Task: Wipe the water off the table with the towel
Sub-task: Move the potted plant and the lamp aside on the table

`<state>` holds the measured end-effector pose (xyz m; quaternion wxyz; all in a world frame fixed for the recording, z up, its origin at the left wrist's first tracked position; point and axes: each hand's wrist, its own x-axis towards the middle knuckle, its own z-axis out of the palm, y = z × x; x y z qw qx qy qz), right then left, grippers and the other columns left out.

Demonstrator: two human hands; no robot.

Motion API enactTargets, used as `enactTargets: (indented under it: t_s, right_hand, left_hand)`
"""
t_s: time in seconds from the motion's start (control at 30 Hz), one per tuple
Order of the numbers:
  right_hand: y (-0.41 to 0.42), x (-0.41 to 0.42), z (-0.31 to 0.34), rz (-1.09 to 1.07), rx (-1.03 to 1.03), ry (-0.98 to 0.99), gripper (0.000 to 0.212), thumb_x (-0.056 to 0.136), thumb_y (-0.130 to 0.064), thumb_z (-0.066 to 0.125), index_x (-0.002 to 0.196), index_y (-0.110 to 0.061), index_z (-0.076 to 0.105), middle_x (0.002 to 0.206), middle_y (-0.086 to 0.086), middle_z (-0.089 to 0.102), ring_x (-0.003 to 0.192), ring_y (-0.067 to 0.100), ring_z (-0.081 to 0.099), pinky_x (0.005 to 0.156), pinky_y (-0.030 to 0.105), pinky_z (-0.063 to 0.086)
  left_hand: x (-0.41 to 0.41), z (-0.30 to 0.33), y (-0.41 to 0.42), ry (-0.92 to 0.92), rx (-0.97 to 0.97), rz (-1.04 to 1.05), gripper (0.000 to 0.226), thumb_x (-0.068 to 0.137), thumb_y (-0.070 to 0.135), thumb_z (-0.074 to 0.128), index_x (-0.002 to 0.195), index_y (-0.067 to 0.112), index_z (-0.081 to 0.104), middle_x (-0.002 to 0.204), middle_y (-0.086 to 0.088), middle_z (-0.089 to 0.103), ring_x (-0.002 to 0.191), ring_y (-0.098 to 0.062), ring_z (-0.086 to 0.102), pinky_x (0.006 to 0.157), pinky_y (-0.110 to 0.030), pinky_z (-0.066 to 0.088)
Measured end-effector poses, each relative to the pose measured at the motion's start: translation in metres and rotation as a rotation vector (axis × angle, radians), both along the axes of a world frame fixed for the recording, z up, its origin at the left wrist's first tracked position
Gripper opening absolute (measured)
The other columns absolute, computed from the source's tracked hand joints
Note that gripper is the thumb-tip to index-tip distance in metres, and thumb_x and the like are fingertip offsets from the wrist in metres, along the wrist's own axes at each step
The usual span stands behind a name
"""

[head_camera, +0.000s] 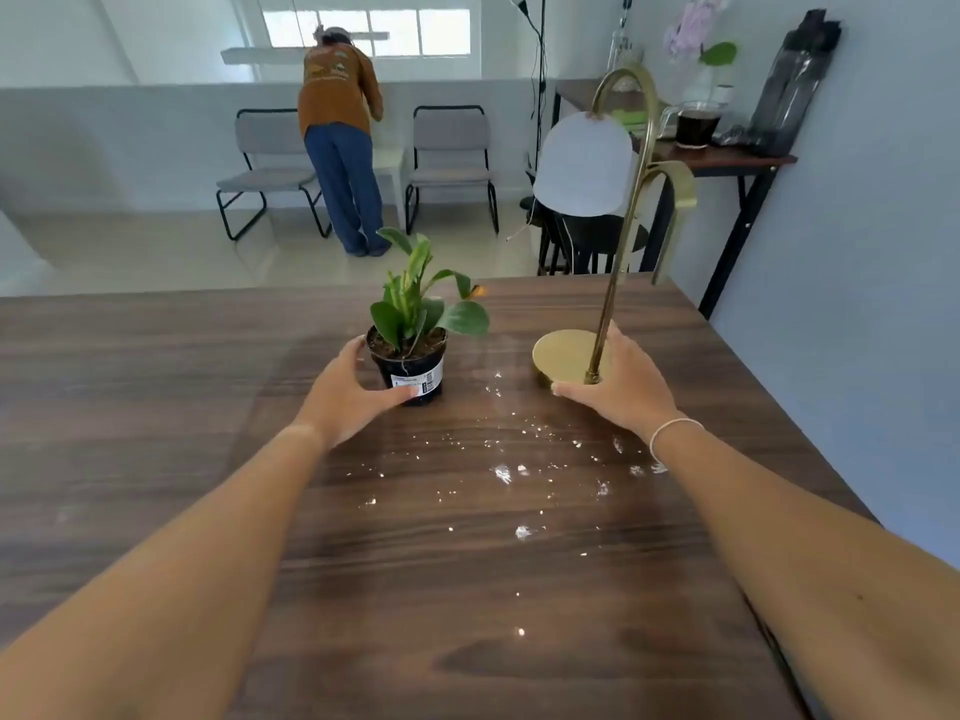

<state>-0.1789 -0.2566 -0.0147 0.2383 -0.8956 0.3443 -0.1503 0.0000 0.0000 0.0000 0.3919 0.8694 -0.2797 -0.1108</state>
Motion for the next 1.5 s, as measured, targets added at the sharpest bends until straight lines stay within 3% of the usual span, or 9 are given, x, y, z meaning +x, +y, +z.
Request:
enactTargets:
  t_s: [0.1, 0.2, 0.3, 0.4, 0.53, 0.7, 1.07, 1.4, 1.5]
  right_hand:
    - [-0.012, 0.01, 0.0, 0.025, 0.072, -0.028, 0.112, 0.052, -0.063, 0.078, 0.143, -0.02, 0.029, 0.136, 0.006, 0.049, 0.128, 0.029, 0.045, 0.107, 0.045, 0.038]
    - [-0.021, 0.018, -0.004, 0.073, 0.156, -0.016, 0.124, 0.048, -0.063, 0.08, 0.149, -0.029, 0.018, 0.144, 0.004, 0.042, 0.134, 0.03, 0.038, 0.109, 0.045, 0.034]
    - [-0.031, 0.021, -0.008, 0.139, 0.214, -0.009, 0.127, 0.05, -0.06, 0.082, 0.151, -0.037, 0.009, 0.149, 0.004, 0.034, 0.139, 0.028, 0.03, 0.113, 0.047, 0.03]
    - [-0.035, 0.022, -0.008, 0.188, 0.215, 0.018, 0.123, 0.055, -0.054, 0.083, 0.151, -0.04, 0.007, 0.149, 0.006, 0.031, 0.14, 0.028, 0.025, 0.113, 0.047, 0.027]
    - [-0.032, 0.023, -0.011, 0.164, 0.233, -0.055, 0.108, 0.06, -0.046, 0.083, 0.148, -0.039, 0.021, 0.146, 0.004, 0.031, 0.138, 0.027, 0.022, 0.111, 0.042, 0.027]
    - [-0.031, 0.029, -0.014, 0.111, 0.211, -0.147, 0.087, 0.058, -0.043, 0.085, 0.133, -0.029, 0.043, 0.134, 0.002, 0.04, 0.13, 0.022, 0.031, 0.104, 0.035, 0.034]
    - [-0.061, 0.049, -0.016, -0.031, 0.155, -0.191, 0.068, 0.056, -0.043, 0.086, 0.11, -0.026, 0.047, 0.127, 0.002, 0.043, 0.127, 0.021, 0.034, 0.101, 0.033, 0.035]
    - [-0.148, 0.057, -0.009, -0.169, 0.079, -0.186, 0.068, 0.056, -0.047, 0.085, 0.11, -0.023, 0.05, 0.123, 0.005, 0.047, 0.122, 0.026, 0.04, 0.098, 0.035, 0.037]
    - [-0.173, 0.061, -0.008, -0.19, 0.059, -0.198, 0.068, 0.056, -0.048, 0.084, 0.109, -0.024, 0.049, 0.122, 0.006, 0.049, 0.12, 0.028, 0.044, 0.099, 0.039, 0.041]
  left_hand:
    - [0.002, -0.004, -0.014, 0.072, -0.093, 0.04, 0.091, 0.065, 0.04, 0.082, 0.141, 0.022, 0.036, 0.134, 0.005, 0.053, 0.12, -0.018, 0.051, 0.103, -0.033, 0.038]
    - [0.002, -0.011, -0.025, 0.173, -0.173, 0.073, 0.09, 0.059, 0.032, 0.087, 0.135, 0.021, 0.04, 0.119, 0.008, 0.058, 0.11, -0.014, 0.056, 0.094, -0.027, 0.04]
    - [0.004, -0.017, -0.032, 0.218, -0.258, 0.125, 0.102, 0.045, 0.042, 0.088, 0.133, 0.021, 0.042, 0.117, 0.009, 0.061, 0.108, -0.012, 0.059, 0.094, -0.026, 0.043]
    - [0.001, -0.02, -0.039, 0.202, -0.299, 0.163, 0.091, 0.056, 0.031, 0.089, 0.134, 0.02, 0.042, 0.117, 0.008, 0.06, 0.11, -0.013, 0.056, 0.093, -0.025, 0.041]
    - [0.0, -0.017, -0.053, 0.171, -0.332, 0.188, 0.084, 0.061, 0.024, 0.087, 0.132, 0.018, 0.041, 0.116, 0.005, 0.057, 0.109, -0.015, 0.054, 0.09, -0.025, 0.039]
    - [0.016, -0.003, -0.079, 0.156, -0.361, 0.154, 0.083, 0.063, 0.025, 0.086, 0.132, 0.018, 0.041, 0.118, 0.005, 0.056, 0.108, -0.015, 0.054, 0.089, -0.025, 0.041]
    - [0.053, -0.003, -0.159, 0.17, -0.354, -0.03, 0.083, 0.061, 0.026, 0.087, 0.131, 0.018, 0.044, 0.118, 0.007, 0.057, 0.11, -0.013, 0.053, 0.093, -0.026, 0.042]
    - [0.056, -0.012, -0.246, 0.201, -0.357, -0.152, 0.082, 0.062, 0.027, 0.086, 0.131, 0.016, 0.044, 0.12, 0.006, 0.059, 0.109, -0.011, 0.055, 0.082, -0.015, 0.04]
    - [0.055, -0.015, -0.273, 0.208, -0.363, -0.163, 0.083, 0.061, 0.027, 0.087, 0.131, 0.016, 0.044, 0.124, 0.004, 0.059, 0.11, -0.012, 0.055, 0.087, -0.02, 0.041]
